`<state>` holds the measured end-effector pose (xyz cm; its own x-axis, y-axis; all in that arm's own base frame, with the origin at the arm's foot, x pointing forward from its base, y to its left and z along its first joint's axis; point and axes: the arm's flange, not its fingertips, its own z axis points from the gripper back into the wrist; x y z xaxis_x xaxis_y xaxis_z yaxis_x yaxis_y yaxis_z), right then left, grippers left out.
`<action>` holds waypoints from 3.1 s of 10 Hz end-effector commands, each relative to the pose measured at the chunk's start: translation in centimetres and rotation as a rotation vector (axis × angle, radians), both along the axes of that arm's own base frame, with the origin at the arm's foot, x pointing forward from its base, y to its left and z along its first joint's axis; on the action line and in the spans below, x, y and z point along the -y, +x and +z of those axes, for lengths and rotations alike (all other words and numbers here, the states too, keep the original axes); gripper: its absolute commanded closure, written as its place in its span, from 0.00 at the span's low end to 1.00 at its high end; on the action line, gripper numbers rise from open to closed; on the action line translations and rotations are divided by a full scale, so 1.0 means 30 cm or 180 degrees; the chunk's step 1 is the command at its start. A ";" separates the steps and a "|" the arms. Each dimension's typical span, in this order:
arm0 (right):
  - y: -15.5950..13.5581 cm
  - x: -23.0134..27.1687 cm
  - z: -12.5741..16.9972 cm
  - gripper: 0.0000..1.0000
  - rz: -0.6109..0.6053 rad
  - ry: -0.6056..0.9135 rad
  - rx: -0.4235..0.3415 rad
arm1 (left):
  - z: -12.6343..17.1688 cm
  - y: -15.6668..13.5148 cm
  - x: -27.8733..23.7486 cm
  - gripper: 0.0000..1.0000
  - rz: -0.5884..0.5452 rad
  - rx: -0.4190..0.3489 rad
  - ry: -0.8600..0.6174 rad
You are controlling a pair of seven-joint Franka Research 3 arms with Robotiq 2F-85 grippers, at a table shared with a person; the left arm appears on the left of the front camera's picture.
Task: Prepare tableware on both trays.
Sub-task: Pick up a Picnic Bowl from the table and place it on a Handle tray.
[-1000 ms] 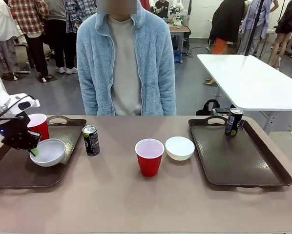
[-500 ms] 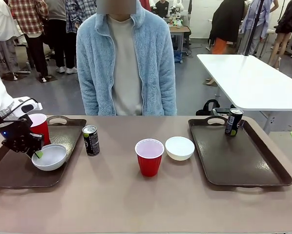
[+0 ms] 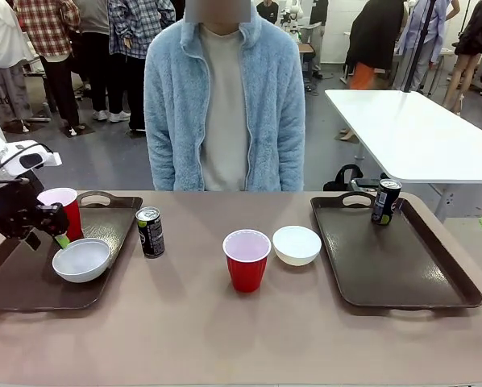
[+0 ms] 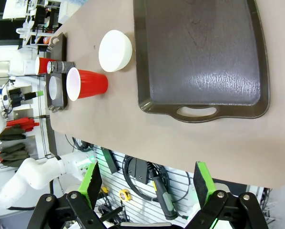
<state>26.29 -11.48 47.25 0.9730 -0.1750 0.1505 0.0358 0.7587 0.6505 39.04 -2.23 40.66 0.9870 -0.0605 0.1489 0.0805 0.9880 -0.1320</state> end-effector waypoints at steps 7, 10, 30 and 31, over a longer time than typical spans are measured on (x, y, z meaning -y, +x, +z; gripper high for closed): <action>0.005 -0.002 0.002 0.00 0.0007 0.0068 0.0022 | 0.107 -0.067 0.009 0.00 -0.0125 -0.0081 0.0404; 0.005 -0.002 0.002 0.00 0.0007 0.0068 0.0022 | 0.107 -0.067 0.009 0.00 -0.0125 -0.0081 0.0404; 0.255 -0.764 -0.176 0.00 0.0534 -0.1641 -0.0745 | -0.111 -0.229 -0.788 0.00 -0.0173 -0.0006 -0.3536; 0.266 -0.803 -0.211 0.00 0.0575 -0.1625 -0.0728 | -0.111 -0.229 -0.788 0.00 -0.0173 -0.0006 -0.3536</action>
